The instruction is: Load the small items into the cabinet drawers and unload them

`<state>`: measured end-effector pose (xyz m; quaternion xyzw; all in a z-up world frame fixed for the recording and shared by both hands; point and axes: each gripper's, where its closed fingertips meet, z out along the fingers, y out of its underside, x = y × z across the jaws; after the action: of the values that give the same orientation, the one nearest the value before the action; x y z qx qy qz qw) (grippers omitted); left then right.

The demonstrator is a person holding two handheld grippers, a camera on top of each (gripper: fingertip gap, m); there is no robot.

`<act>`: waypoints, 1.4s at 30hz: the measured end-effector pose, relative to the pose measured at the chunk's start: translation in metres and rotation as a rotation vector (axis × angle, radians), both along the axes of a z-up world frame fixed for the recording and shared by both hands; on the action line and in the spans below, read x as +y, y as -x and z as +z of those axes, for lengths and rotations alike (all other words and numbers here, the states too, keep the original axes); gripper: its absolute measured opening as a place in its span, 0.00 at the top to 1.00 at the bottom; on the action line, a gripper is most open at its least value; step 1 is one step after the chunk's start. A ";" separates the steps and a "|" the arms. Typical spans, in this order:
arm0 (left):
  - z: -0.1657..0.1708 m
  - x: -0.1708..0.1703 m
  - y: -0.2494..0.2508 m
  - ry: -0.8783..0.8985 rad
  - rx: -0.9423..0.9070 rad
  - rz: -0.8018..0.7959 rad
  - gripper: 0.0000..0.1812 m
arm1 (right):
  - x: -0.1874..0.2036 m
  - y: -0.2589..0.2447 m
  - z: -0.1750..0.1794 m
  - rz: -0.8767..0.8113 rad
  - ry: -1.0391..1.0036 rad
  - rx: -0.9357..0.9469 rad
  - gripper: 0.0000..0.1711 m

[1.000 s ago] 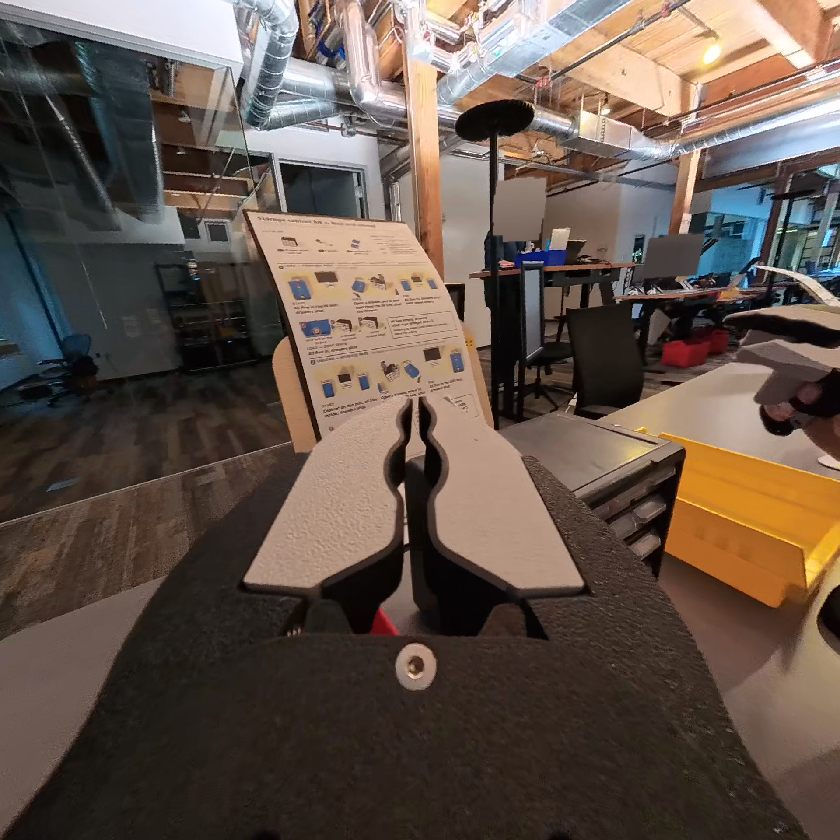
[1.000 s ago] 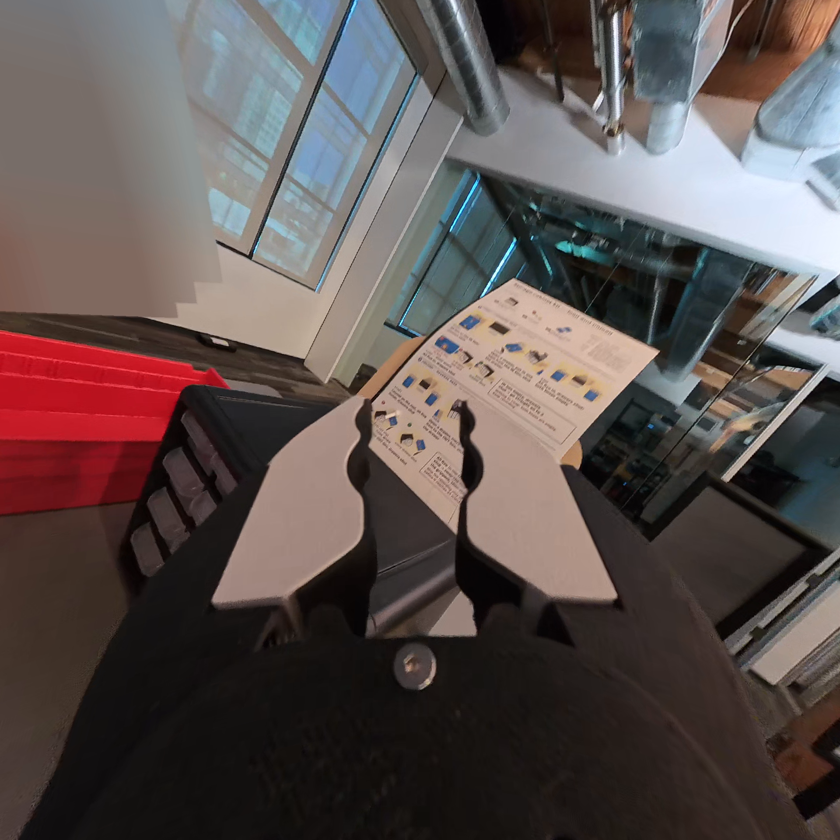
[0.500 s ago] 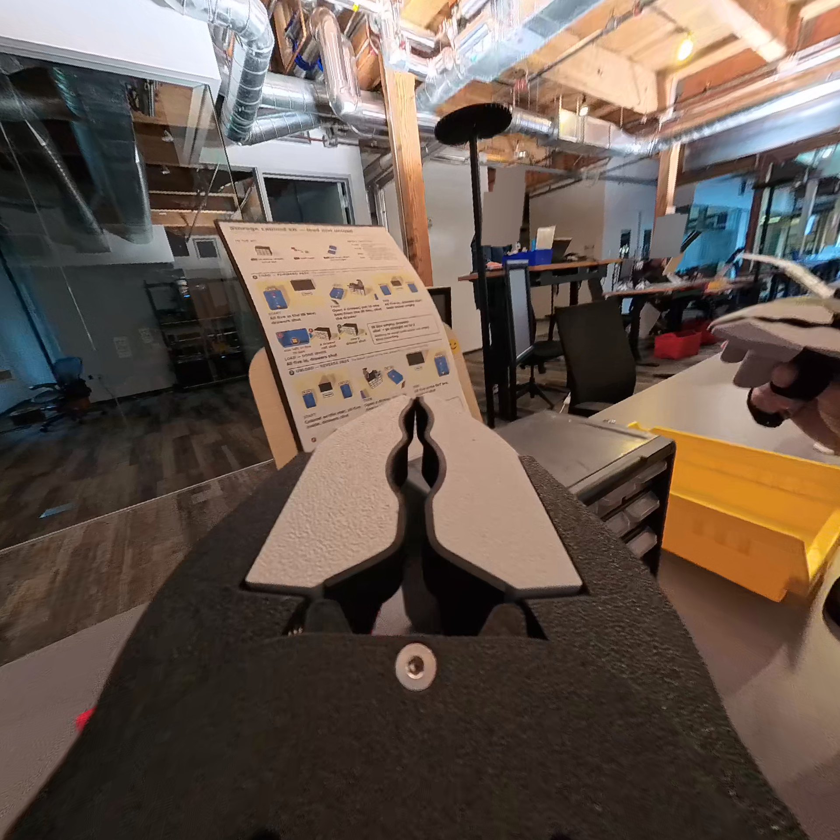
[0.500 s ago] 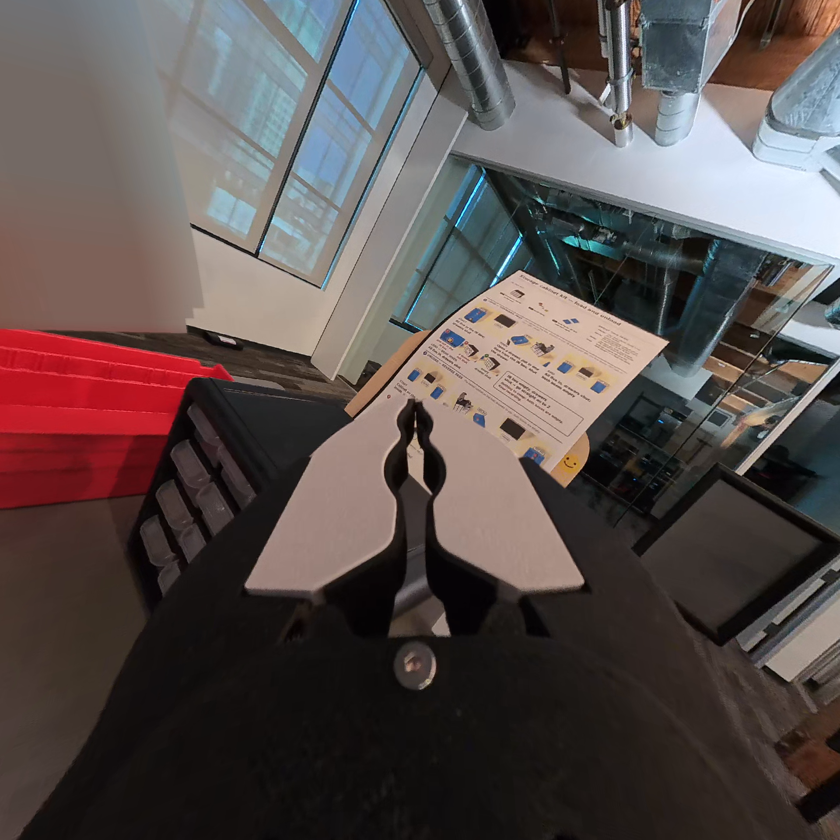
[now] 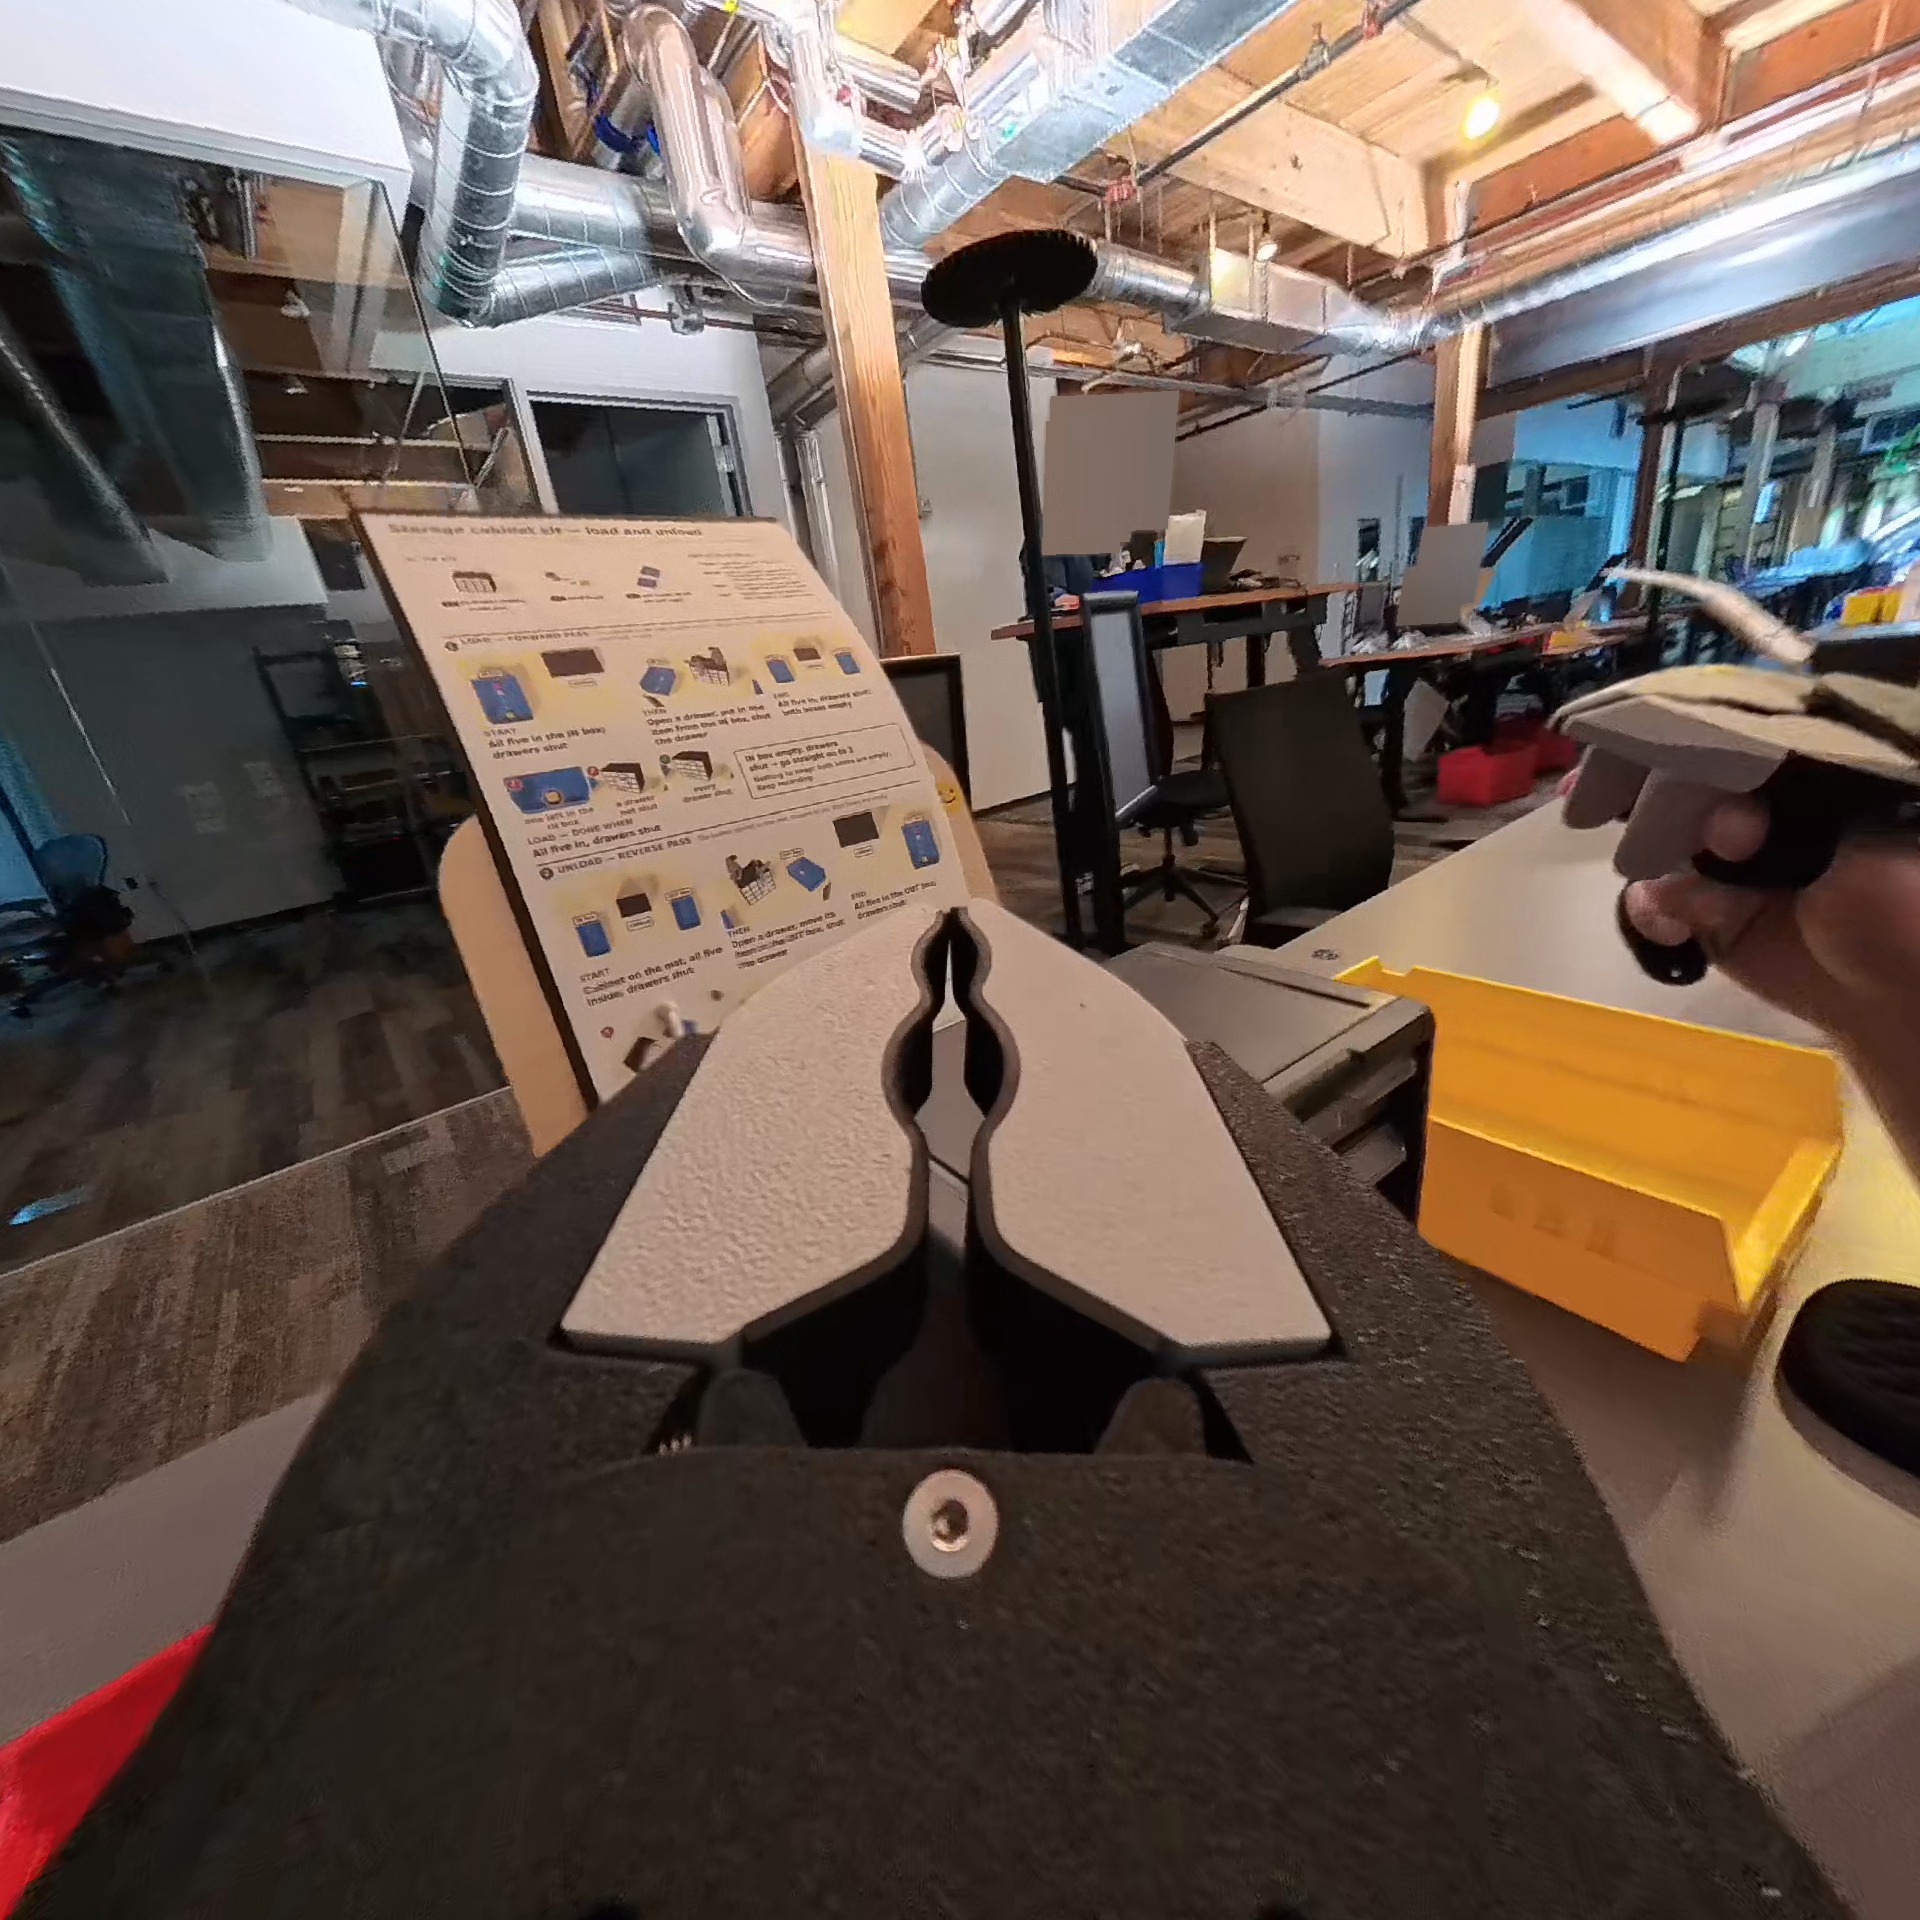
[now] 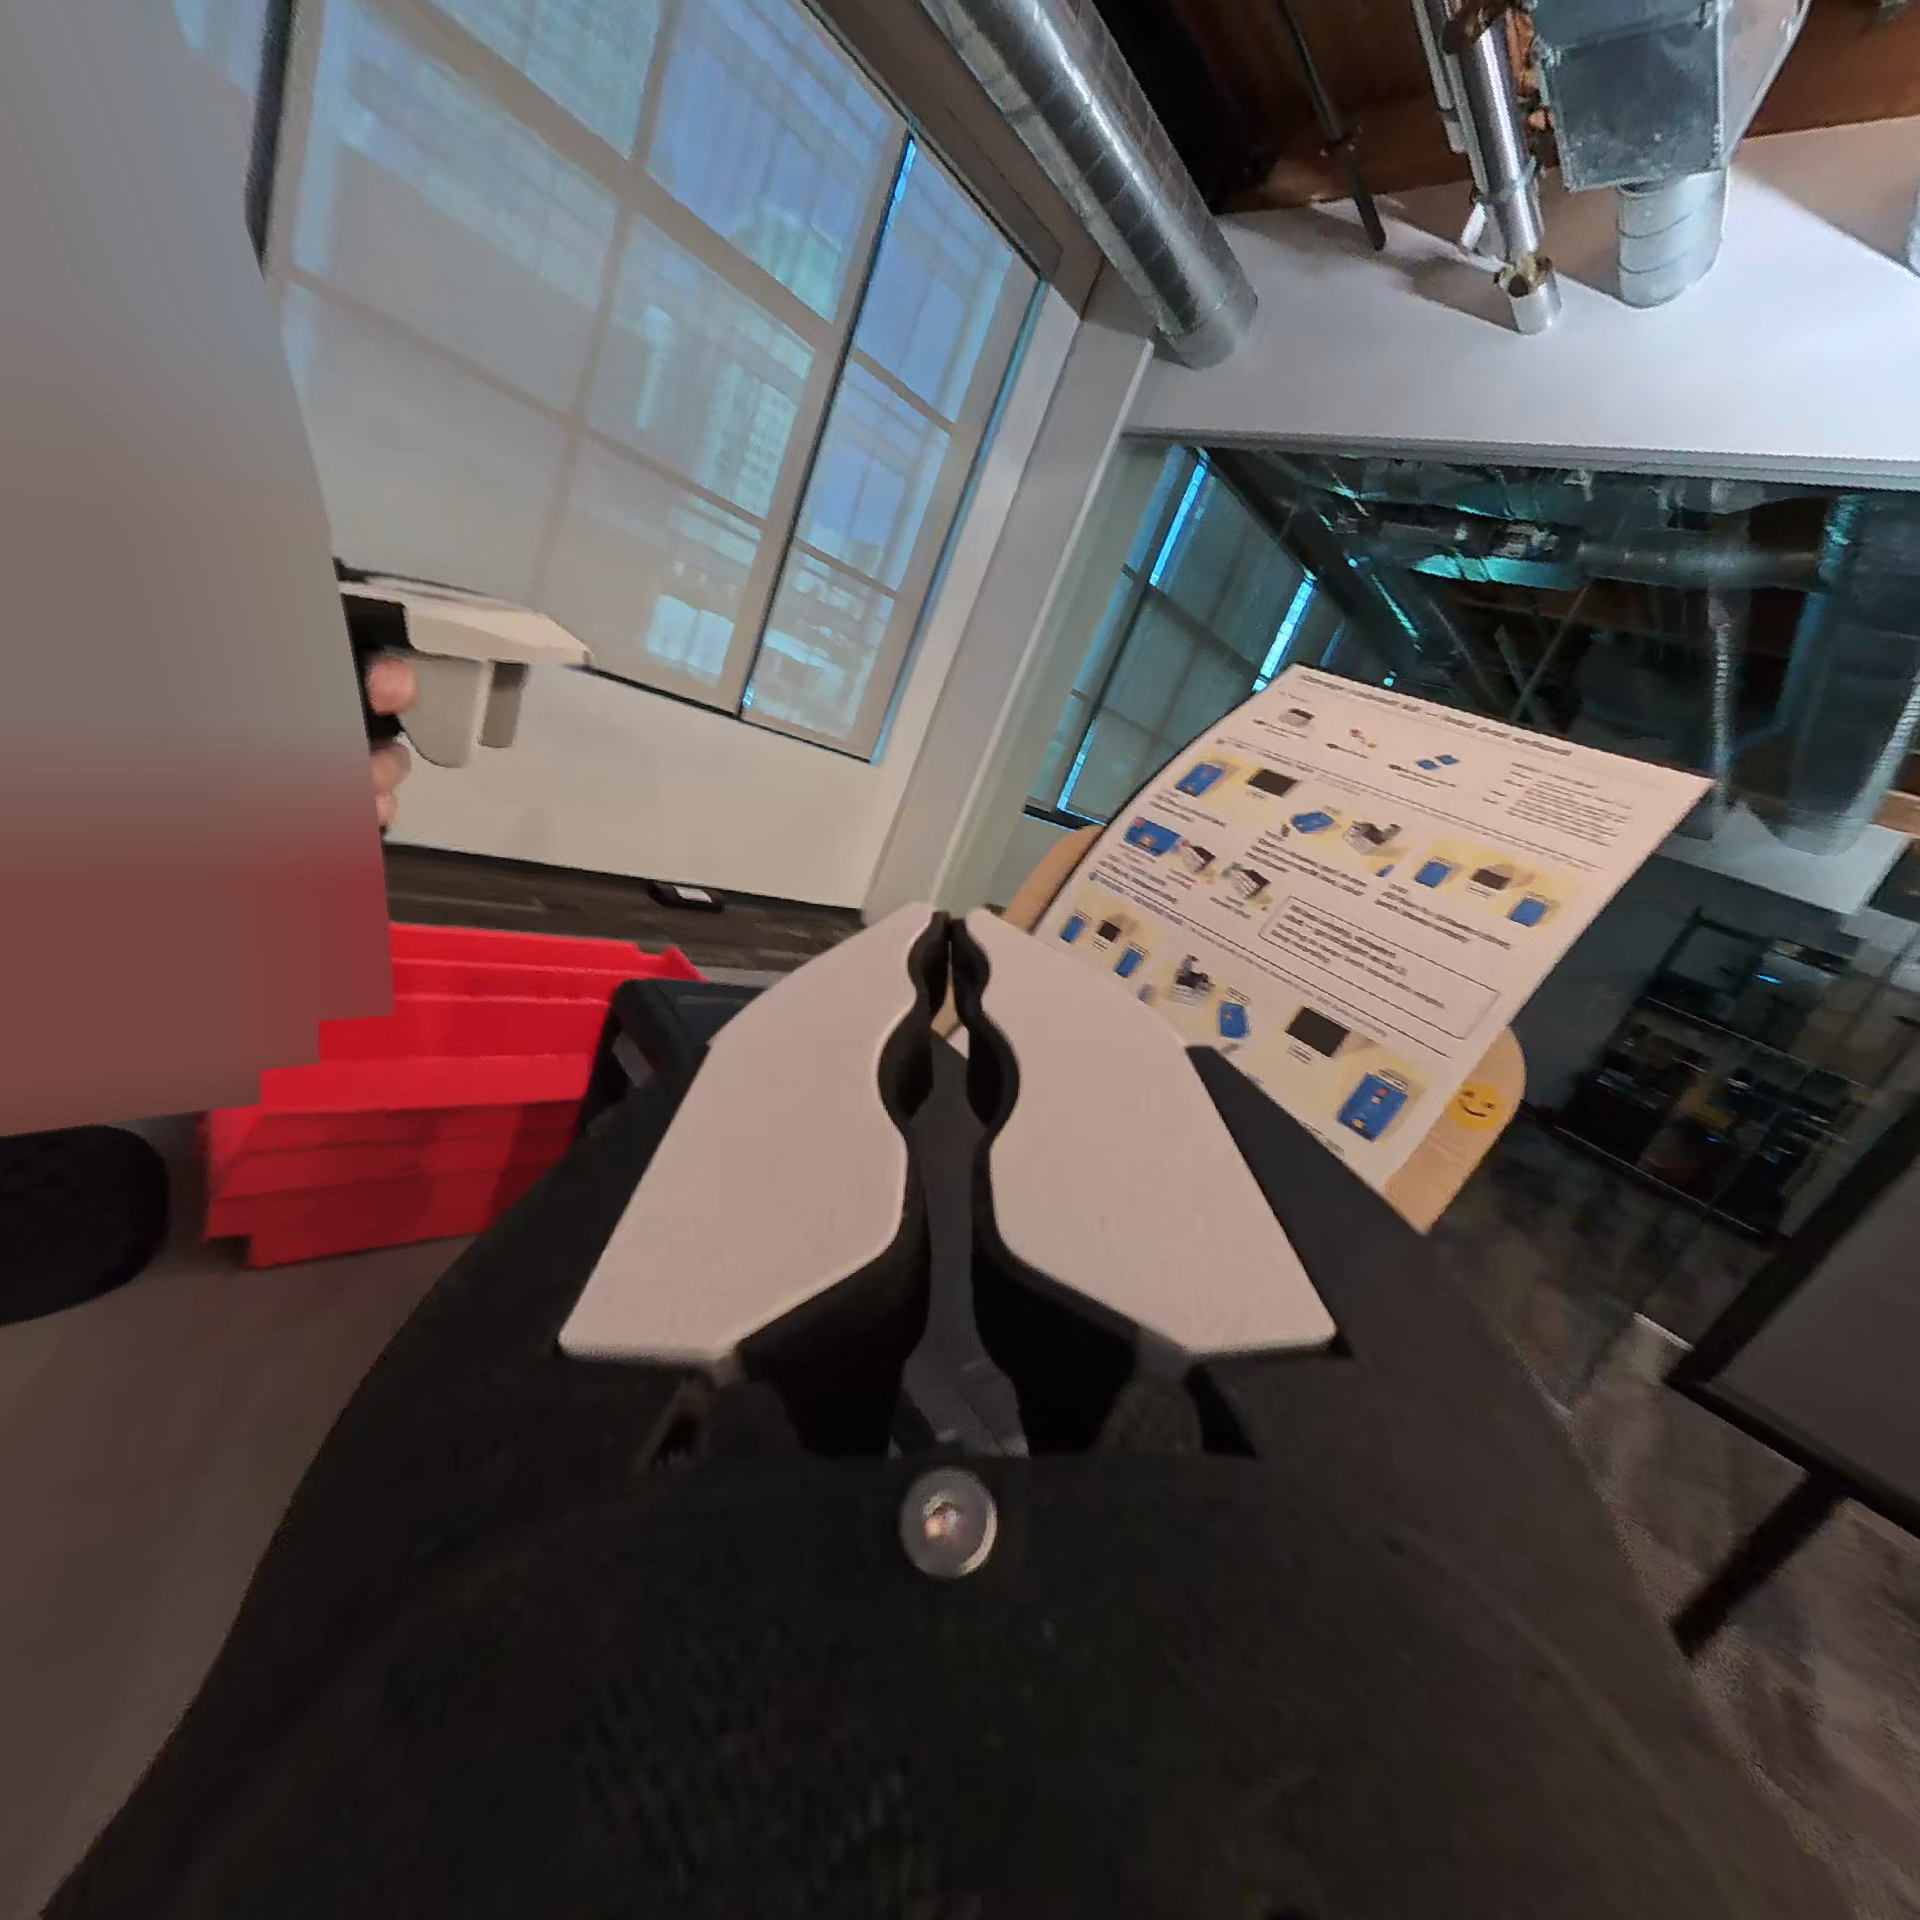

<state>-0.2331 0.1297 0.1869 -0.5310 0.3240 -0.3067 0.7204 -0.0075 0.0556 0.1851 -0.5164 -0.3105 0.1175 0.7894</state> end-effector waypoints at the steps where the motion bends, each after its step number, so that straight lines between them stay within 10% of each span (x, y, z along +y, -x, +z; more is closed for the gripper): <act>1: 0.002 -0.002 0.001 -0.015 0.017 0.021 1.00 | -0.003 0.002 0.002 0.024 0.003 0.019 0.99; 33: 0.004 -0.009 0.047 0.133 0.074 0.022 1.00 | 0.025 0.122 -0.108 0.090 0.147 -0.298 0.96; 42: 0.009 -0.009 0.066 0.153 0.019 0.008 1.00 | 0.054 0.143 -0.141 -0.275 -0.122 -0.590 0.88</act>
<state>-0.2988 0.1211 0.1962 -0.5886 0.3045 -0.3226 0.6759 -0.1502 0.1093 0.0438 -0.5171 -0.4596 -0.1638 0.7033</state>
